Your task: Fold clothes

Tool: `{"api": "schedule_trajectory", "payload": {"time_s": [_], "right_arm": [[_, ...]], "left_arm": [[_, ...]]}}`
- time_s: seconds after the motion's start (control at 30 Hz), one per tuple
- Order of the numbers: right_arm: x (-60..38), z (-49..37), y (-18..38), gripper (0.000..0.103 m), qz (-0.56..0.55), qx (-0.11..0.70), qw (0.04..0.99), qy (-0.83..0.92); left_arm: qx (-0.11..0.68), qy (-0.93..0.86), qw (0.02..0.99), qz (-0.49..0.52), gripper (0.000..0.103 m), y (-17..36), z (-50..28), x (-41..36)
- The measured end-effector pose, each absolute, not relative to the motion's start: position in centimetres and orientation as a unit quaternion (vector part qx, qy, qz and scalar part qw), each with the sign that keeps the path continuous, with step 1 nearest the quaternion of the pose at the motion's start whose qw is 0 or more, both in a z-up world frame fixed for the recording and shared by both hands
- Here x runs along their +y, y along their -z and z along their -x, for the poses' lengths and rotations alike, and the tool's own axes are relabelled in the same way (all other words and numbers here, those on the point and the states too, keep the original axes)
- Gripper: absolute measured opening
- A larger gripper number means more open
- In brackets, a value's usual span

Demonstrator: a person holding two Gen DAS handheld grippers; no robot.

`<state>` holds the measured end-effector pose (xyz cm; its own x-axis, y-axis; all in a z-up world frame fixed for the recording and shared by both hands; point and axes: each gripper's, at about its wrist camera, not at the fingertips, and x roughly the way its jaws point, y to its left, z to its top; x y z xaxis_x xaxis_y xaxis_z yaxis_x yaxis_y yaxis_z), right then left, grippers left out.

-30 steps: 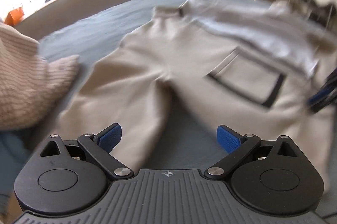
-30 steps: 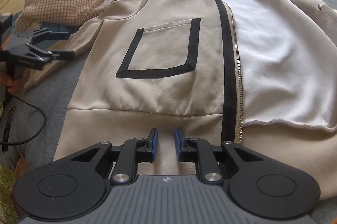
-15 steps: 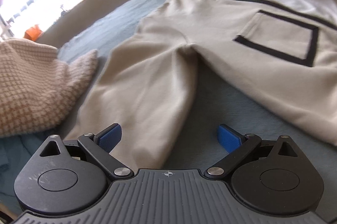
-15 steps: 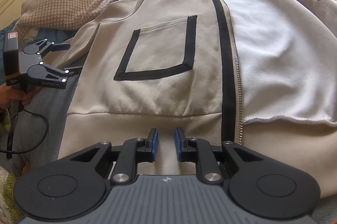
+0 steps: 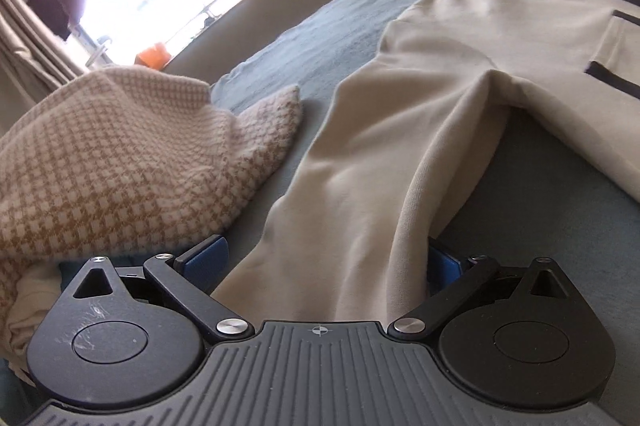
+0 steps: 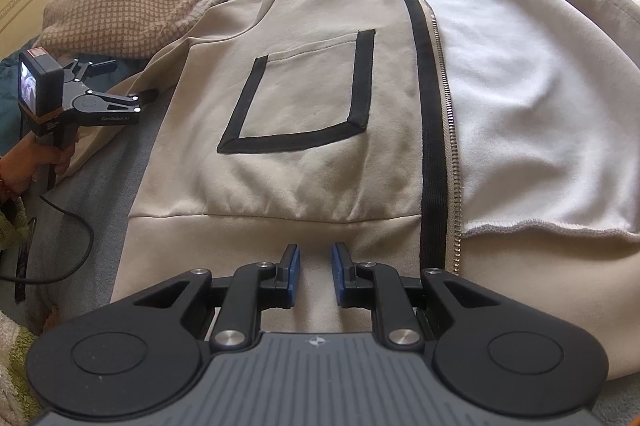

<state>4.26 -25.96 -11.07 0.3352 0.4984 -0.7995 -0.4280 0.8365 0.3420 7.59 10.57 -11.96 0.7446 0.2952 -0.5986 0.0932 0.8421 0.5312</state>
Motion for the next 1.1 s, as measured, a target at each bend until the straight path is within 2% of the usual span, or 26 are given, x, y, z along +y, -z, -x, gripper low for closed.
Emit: {"api": "schedule_trajectory", "payload": {"time_s": [0.23,0.47,0.87,1.1], "right_arm": [[-26.1,-4.3,11.1,0.018,-0.038,0.502,0.816,-0.285],[-26.1,-4.4,11.1,0.018,-0.036,0.503,0.815,-0.285],[-26.0,-4.3,11.0,0.019,-0.035,0.502,0.816,-0.283],[-26.2,-4.6,11.1,0.019,-0.041,0.504,0.813,-0.289]], "left_arm": [[0.352,-0.055,0.898,-0.258,0.101,9.5,-5.6,10.5],[0.310,-0.003,0.926,-0.217,0.101,7.1,-5.8,8.0],[0.327,0.047,0.904,-0.273,0.103,13.3,-10.2,3.3],[0.308,0.041,0.927,-0.211,0.103,10.9,-9.6,4.9]]}}
